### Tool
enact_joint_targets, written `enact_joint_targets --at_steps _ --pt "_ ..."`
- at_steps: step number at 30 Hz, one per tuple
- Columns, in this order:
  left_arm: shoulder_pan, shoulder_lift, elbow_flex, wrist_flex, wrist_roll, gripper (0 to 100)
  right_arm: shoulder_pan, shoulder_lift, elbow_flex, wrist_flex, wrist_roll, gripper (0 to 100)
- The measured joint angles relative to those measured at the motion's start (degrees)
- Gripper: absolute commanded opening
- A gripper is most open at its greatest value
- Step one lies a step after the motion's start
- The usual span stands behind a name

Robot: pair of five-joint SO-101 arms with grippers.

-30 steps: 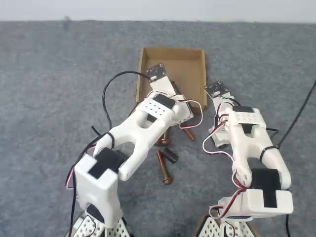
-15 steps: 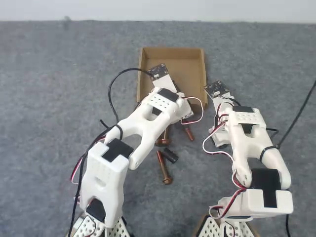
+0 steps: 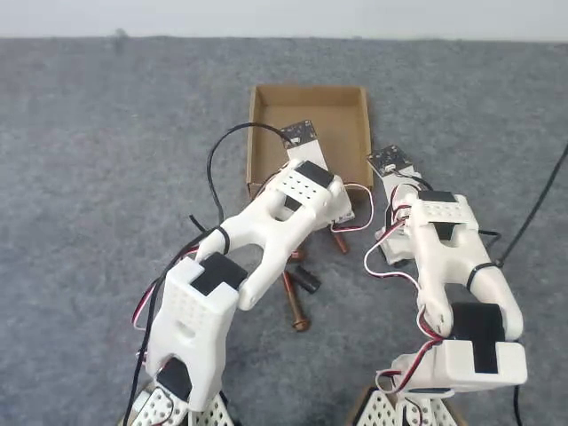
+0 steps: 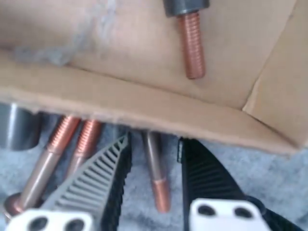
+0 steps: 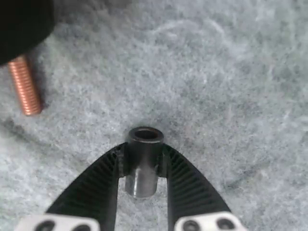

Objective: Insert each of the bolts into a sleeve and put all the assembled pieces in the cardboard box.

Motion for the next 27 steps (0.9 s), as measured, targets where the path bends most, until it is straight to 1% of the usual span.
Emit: enact_joint_targets --at_steps 7,9,10,11,12,15,21,24,27 --pt "-0.4 0.3 -0.4 0.0 0.0 14 0.0 0.0 0.0 0.0 0.0 0.6" --pt "-0.4 0.3 -0.4 0.0 0.0 7 0.0 0.0 0.0 0.0 0.0 0.6" --pt "-0.4 0.3 -0.4 0.0 0.0 2 0.0 0.0 0.0 0.0 0.0 0.6" --pt "-0.4 0.3 -0.4 0.0 0.0 0 0.0 0.0 0.0 0.0 0.0 0.6" --pt "-0.4 0.3 -0.5 0.0 -0.4 2 0.0 0.0 0.0 0.0 0.0 0.6" --pt "-0.3 0.3 -0.6 0.0 -2.0 1 0.0 0.0 0.0 0.0 0.0 0.6" --pt "-0.3 0.3 -0.7 0.8 -3.1 1 0.0 0.0 0.0 0.0 0.0 0.6" --pt "0.5 0.3 -1.1 2.6 -7.1 1 0.0 0.0 0.0 0.0 0.0 0.6" --pt "1.9 -0.2 -1.3 4.9 -14.2 1 0.0 0.0 0.0 0.0 0.0 0.6"
